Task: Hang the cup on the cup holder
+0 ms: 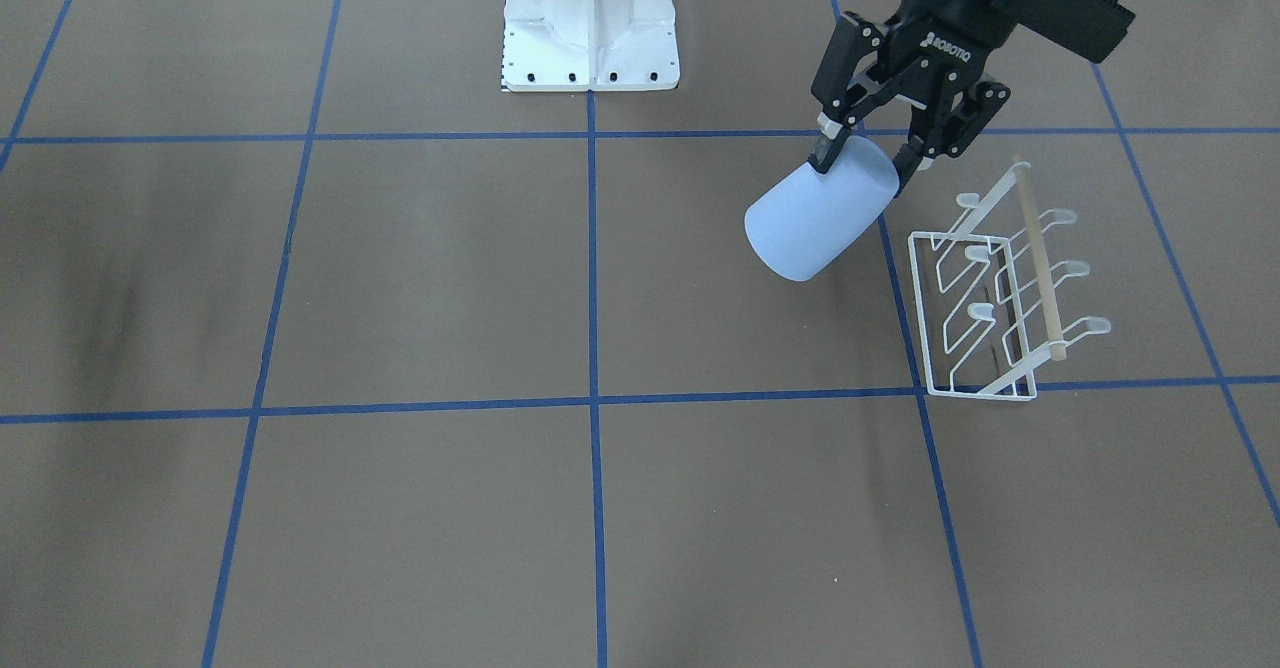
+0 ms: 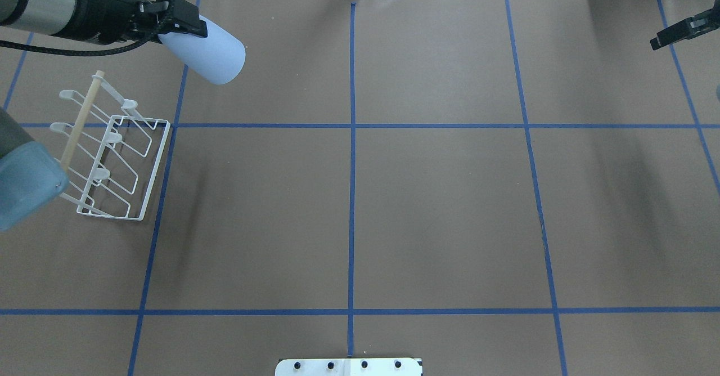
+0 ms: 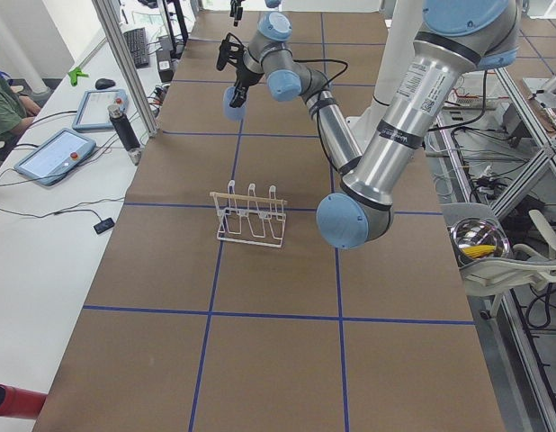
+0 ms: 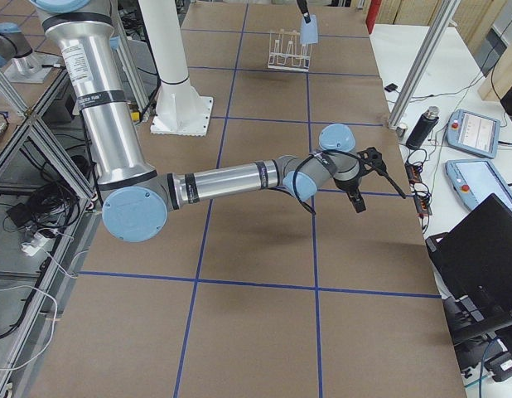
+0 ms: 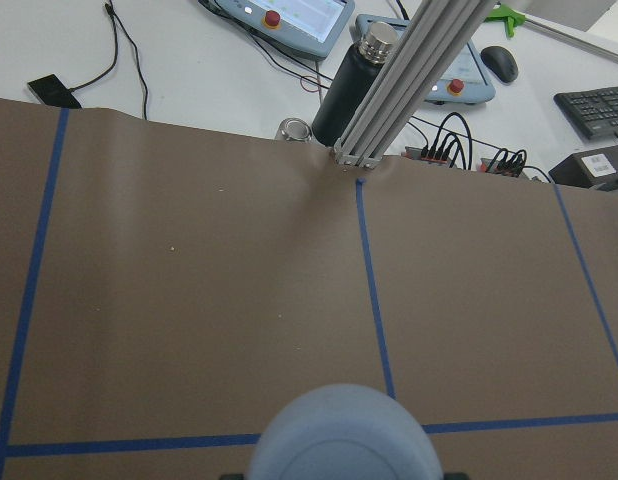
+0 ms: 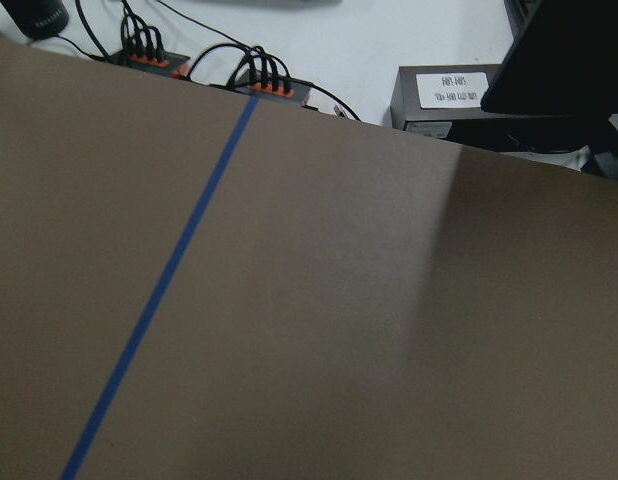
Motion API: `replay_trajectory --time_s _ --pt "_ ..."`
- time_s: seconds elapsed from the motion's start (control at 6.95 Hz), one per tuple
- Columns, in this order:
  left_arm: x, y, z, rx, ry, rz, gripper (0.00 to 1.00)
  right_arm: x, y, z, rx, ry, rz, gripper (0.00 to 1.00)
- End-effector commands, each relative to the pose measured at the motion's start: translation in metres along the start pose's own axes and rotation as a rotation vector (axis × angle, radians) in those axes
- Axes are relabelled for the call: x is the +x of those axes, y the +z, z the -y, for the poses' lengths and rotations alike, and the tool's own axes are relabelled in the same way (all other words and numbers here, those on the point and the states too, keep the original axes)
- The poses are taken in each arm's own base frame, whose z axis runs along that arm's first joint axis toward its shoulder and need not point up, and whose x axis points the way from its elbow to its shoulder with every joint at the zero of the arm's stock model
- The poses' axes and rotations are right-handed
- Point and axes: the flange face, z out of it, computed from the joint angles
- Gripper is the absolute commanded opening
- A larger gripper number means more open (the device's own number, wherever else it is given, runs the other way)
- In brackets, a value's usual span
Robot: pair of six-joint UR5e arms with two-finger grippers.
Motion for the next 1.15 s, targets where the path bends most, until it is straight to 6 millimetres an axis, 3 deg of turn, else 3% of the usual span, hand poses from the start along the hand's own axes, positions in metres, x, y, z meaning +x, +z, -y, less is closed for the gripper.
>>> replay_trajectory --time_s 0.0,0.29,0.58,1.01 --pt "-0.018 0.002 0.007 -0.030 0.088 0.096 0.00 0.016 0.017 -0.017 -0.190 0.058 -0.006 1.00" --pt "-0.047 0.005 0.012 -0.057 0.169 0.164 0.00 0.028 0.038 -0.044 -0.289 0.119 0.028 1.00" --pt "-0.085 0.011 0.013 -0.085 0.230 0.223 0.00 0.039 0.046 -0.067 -0.315 0.131 0.031 1.00" --pt "-0.112 0.033 0.024 -0.122 0.254 0.277 0.00 0.043 0.041 -0.073 -0.312 0.174 0.097 1.00"
